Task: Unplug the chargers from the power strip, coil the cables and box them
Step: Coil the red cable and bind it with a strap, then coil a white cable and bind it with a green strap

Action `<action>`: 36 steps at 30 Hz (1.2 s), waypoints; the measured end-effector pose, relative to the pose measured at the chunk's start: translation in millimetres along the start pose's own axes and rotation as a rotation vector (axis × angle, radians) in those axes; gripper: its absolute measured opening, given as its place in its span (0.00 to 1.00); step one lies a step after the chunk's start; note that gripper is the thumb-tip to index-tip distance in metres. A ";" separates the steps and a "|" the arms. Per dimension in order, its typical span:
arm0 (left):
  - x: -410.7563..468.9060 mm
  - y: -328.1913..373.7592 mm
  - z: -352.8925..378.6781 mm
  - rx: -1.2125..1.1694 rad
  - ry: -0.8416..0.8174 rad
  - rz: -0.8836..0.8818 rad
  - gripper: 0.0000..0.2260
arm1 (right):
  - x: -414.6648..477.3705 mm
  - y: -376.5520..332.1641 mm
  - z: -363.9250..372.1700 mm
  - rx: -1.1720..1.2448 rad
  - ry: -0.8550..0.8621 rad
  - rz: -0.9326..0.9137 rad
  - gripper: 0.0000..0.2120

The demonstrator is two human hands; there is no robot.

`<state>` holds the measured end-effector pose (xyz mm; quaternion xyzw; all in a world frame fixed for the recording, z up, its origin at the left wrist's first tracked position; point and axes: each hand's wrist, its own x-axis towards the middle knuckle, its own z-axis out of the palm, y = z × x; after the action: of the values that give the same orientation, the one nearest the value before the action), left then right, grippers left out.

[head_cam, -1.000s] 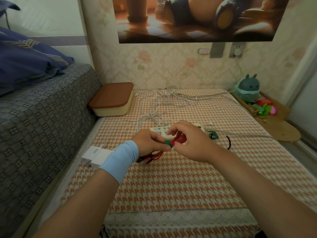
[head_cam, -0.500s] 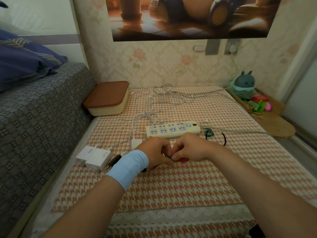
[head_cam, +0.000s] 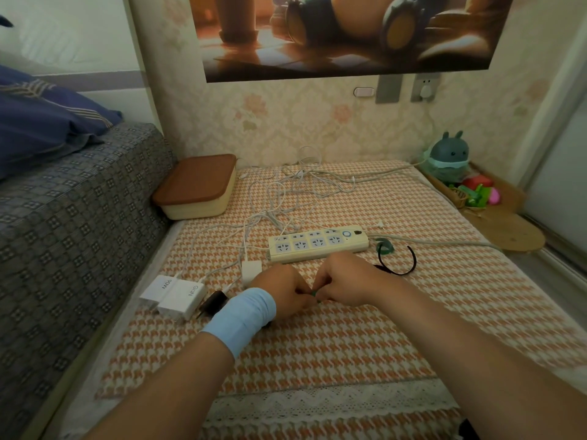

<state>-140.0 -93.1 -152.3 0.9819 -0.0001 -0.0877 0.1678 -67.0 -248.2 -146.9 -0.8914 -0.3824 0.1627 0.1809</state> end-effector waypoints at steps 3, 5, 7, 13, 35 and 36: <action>0.5 -3.8 -0.4 0.038 -0.038 -0.003 0.13 | 1.2 2.6 3.7 0.000 0.037 0.011 0.05; -3.2 -10.7 -3.8 0.016 -0.069 -0.017 0.20 | 3.7 4.0 8.1 -0.041 0.039 0.025 0.06; -10.4 -21.0 -7.5 0.062 -0.124 -0.041 0.29 | 6.2 4.7 12.2 -0.068 0.019 0.038 0.07; -31.5 -43.5 -10.3 0.090 -0.191 0.015 0.17 | 4.4 0.0 15.3 -0.025 -0.058 0.033 0.08; -113.0 -140.7 -32.6 0.215 0.064 -0.468 0.25 | 33.6 -92.2 33.7 -0.095 0.032 0.015 0.21; -112.4 -148.1 -30.9 0.211 -0.011 -0.522 0.32 | 38.6 -93.6 35.4 -0.110 0.038 0.010 0.23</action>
<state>-249.6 60.2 -153.1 0.9603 0.2427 -0.1326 0.0366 -115.1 -152.5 -142.2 -0.9048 -0.3827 0.1255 0.1382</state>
